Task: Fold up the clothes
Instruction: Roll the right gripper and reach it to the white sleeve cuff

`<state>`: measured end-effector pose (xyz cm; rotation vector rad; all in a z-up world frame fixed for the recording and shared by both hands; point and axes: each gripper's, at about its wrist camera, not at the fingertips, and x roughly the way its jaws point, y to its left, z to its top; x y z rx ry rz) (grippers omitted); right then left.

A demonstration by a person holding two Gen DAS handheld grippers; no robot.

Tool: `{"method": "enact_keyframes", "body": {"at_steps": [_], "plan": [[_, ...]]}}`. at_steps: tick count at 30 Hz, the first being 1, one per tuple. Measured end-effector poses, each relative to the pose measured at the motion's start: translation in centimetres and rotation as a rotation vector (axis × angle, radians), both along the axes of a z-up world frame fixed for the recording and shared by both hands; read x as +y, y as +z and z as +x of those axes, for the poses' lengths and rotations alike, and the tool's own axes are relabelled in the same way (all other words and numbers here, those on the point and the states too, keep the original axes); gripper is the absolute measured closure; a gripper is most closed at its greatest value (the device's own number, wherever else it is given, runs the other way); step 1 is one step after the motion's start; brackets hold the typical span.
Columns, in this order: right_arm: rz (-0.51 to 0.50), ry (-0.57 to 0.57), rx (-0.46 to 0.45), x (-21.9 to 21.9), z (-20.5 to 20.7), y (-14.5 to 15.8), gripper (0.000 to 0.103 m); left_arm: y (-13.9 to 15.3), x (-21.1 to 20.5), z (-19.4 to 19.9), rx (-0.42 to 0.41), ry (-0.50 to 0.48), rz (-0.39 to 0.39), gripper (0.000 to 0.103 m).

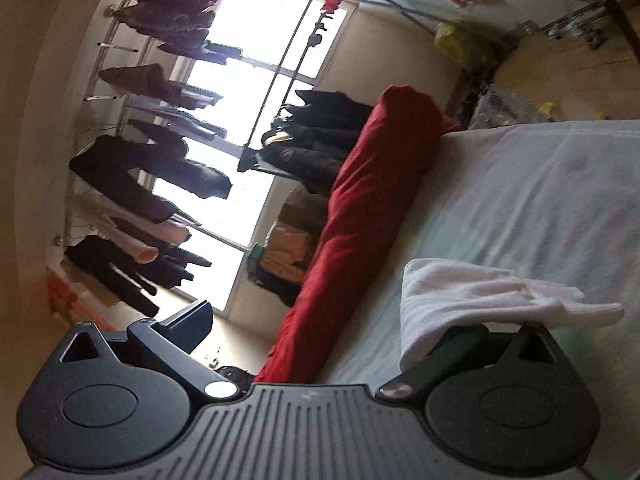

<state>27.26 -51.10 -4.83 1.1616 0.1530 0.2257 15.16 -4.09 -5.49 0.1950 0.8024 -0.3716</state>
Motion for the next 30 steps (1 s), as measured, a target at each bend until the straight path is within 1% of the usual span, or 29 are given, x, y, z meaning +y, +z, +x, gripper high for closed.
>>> {"method": "enact_keyframes", "body": {"at_steps": [4,10,18,22,26,30], "plan": [[0.008,0.02,-0.017,1.5,0.7,1.8,0.0,0.0,0.7,-0.3,-0.003,-0.002,-0.007,0.002],[-0.01,0.059,-0.025,4.2,1.8,4.2,0.0,0.2,2.1,-0.7,-0.013,0.014,-0.013,0.002],[-0.032,0.11,-0.044,7.9,3.1,6.6,0.0,0.4,4.0,-1.1,-0.022,0.039,-0.032,0.002],[-0.053,0.12,-0.043,9.2,3.2,7.2,0.0,0.3,4.5,-1.3,-0.019,0.045,-0.035,0.002],[-0.119,0.112,-0.019,9.4,3.0,7.5,0.0,0.1,4.8,-1.4,-0.012,0.057,-0.037,0.002],[-0.193,0.099,0.005,8.7,2.2,7.2,0.0,-0.1,4.6,-1.3,-0.001,0.059,-0.032,0.002]]}}
